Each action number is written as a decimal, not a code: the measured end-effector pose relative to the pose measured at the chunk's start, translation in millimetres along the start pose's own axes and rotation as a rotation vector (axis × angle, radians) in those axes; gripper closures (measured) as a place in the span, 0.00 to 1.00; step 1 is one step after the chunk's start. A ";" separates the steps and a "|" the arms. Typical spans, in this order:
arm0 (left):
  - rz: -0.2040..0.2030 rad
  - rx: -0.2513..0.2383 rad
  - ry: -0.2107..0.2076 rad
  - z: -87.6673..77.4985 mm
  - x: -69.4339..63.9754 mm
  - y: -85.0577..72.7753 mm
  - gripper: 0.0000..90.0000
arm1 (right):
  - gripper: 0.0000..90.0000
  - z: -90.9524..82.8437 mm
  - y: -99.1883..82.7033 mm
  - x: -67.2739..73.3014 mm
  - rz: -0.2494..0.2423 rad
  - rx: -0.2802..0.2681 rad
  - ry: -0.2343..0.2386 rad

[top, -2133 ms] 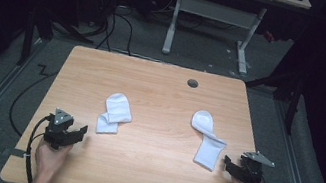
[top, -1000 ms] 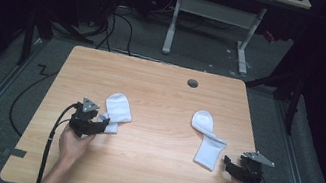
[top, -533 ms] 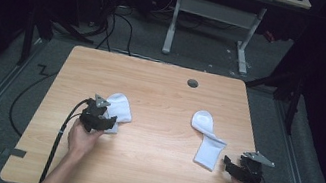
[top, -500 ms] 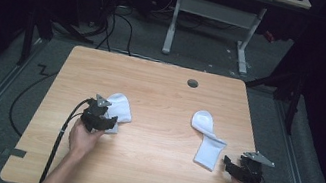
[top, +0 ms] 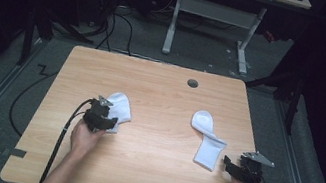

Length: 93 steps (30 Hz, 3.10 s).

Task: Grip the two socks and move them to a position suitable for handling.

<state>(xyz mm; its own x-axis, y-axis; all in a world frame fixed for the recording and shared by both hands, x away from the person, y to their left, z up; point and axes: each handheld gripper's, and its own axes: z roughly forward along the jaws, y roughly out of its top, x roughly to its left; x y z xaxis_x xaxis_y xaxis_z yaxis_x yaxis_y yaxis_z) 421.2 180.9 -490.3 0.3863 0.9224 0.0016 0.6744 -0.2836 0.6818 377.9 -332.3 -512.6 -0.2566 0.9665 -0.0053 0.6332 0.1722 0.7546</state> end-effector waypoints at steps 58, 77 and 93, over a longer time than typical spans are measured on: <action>0.089 -0.145 -0.225 -33.0 -71.3 41.1 0.92 | 0.37 0.0 0.0 -0.2 -0.006 -0.001 0.006; 0.110 -0.124 -0.239 -14.5 -99.9 43.3 0.92 | 0.37 0.0 0.0 0.4 -0.007 0.001 0.007; 0.088 -0.068 -0.217 8.4 -104.9 29.3 0.92 | 0.37 0.0 0.1 0.5 -0.008 0.001 0.009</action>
<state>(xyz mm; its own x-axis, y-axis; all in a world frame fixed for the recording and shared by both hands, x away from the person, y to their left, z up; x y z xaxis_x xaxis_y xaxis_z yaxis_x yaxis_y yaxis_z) 405.7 73.6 -476.7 0.5731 0.8146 -0.0889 0.5908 -0.3355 0.7338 377.8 -331.9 -512.6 -0.2685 0.9633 -0.0053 0.6316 0.1802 0.7541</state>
